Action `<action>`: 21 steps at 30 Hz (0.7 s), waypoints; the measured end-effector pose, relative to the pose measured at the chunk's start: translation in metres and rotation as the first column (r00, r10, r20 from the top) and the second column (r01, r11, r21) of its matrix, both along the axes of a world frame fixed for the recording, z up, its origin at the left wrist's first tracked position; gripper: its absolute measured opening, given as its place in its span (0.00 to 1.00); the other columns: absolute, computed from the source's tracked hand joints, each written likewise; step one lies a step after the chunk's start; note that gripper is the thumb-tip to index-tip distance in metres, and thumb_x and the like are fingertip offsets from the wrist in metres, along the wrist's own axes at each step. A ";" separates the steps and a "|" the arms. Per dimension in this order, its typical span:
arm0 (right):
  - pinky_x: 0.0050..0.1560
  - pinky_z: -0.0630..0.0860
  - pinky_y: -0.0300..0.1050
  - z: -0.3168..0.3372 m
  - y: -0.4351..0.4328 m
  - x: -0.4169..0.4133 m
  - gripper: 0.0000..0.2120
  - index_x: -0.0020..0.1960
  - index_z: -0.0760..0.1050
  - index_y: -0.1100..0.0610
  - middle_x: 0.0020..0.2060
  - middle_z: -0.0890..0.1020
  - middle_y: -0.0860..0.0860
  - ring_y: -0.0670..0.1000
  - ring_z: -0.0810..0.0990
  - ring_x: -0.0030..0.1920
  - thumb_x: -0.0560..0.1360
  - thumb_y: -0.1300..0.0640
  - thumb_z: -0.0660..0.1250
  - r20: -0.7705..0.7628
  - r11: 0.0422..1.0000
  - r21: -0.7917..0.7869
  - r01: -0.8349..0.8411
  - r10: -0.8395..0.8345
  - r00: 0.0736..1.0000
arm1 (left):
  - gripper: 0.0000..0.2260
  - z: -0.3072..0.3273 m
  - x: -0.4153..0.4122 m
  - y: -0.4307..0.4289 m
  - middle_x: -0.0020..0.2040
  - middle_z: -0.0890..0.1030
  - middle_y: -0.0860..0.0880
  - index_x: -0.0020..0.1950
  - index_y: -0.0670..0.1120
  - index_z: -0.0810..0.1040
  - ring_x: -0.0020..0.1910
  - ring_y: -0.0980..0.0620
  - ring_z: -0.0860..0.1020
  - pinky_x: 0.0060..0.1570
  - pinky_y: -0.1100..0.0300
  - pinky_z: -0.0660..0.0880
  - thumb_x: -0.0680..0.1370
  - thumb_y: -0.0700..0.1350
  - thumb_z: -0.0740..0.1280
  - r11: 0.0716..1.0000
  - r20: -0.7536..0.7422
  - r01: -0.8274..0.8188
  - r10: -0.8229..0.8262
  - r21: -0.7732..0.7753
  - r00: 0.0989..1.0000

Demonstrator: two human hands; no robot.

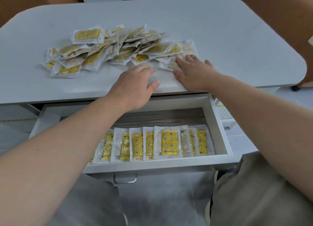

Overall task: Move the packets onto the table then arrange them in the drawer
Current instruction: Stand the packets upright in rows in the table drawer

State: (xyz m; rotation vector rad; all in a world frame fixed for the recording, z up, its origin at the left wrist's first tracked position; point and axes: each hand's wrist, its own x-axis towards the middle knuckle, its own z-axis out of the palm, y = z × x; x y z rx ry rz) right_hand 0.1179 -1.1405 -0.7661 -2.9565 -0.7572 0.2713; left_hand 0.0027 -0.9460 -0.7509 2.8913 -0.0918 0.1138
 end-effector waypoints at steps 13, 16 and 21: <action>0.69 0.66 0.57 0.002 -0.004 -0.094 0.48 0.78 0.57 0.51 0.64 0.70 0.58 0.60 0.70 0.66 0.69 0.25 0.65 0.224 0.976 -0.037 -0.216 0.219 0.950 | 0.48 -0.007 -0.014 -0.005 0.80 0.60 0.53 0.81 0.49 0.58 0.78 0.54 0.59 0.76 0.57 0.58 0.68 0.63 0.76 0.977 -0.017 0.211 -0.210 0.020 0.977; 0.71 0.65 0.58 -0.006 -0.008 -0.094 0.51 0.79 0.53 0.50 0.72 0.62 0.58 0.61 0.64 0.71 0.67 0.38 0.77 0.212 0.971 -0.088 -0.221 0.235 0.949 | 0.44 -0.012 -0.017 -0.005 0.75 0.69 0.51 0.80 0.48 0.61 0.72 0.50 0.68 0.71 0.55 0.67 0.70 0.55 0.78 0.974 0.004 0.217 -0.217 0.068 0.976; 0.61 0.71 0.53 -0.003 -0.015 -0.089 0.26 0.71 0.69 0.56 0.63 0.74 0.57 0.60 0.72 0.61 0.74 0.65 0.66 0.353 0.981 0.041 -0.190 0.163 0.921 | 0.28 -0.009 -0.023 -0.004 0.64 0.79 0.48 0.73 0.48 0.69 0.62 0.46 0.77 0.58 0.51 0.75 0.74 0.46 0.73 0.984 0.116 0.176 -0.179 0.032 0.977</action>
